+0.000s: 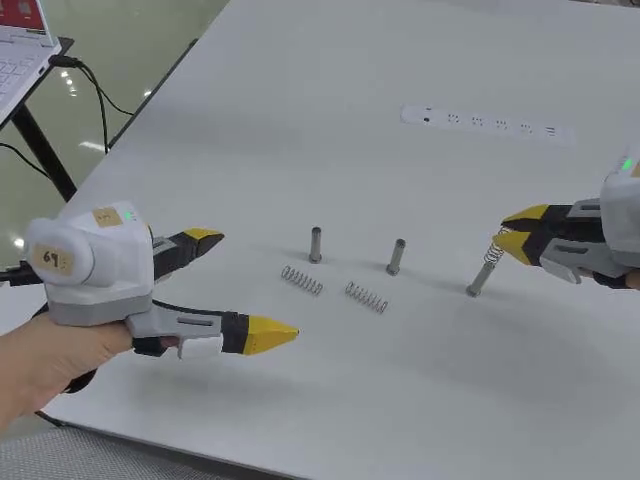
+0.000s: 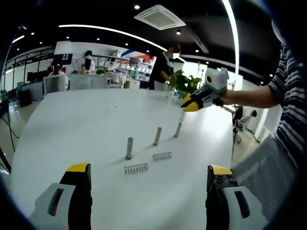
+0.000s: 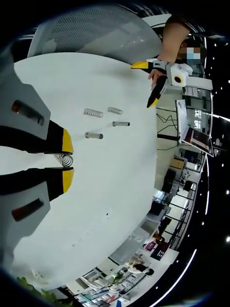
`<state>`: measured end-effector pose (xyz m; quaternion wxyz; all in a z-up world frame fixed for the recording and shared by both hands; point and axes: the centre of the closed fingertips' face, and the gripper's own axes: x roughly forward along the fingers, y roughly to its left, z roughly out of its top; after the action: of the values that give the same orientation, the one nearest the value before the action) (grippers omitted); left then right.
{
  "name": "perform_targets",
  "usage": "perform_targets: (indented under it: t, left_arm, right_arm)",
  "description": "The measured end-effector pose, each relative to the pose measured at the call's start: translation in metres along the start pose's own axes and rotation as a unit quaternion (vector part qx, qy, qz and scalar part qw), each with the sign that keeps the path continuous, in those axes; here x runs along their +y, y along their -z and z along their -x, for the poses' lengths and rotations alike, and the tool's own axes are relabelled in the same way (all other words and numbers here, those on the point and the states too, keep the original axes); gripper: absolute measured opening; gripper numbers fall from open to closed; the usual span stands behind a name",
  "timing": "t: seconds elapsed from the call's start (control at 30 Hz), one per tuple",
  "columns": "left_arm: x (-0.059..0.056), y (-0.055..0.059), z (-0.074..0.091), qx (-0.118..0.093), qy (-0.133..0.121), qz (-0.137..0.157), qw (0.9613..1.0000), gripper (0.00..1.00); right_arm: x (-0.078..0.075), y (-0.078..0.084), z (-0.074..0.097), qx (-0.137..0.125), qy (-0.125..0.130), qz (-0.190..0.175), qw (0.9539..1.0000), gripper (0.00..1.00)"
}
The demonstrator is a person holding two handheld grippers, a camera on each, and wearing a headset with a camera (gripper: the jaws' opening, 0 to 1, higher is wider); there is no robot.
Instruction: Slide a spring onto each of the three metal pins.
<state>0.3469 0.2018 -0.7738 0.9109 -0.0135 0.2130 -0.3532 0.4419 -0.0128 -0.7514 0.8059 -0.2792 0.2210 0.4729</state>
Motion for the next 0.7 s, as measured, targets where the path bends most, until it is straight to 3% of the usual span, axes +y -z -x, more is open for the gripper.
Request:
perform_targets:
  t: [0.2,0.7]
  left_arm:
    - [0.001,-0.001,0.001,-0.003,-0.003,0.002,1.0000,0.98]
    - [-0.002,0.001,0.002,-0.002,-0.003,0.006,1.0000,0.98]
  right_arm:
    - [0.001,0.004,-0.002,0.001,-0.002,-0.006,1.0000,0.07]
    - [0.011,0.032,-0.024,0.030,-0.011,-0.016,0.9994,0.07]
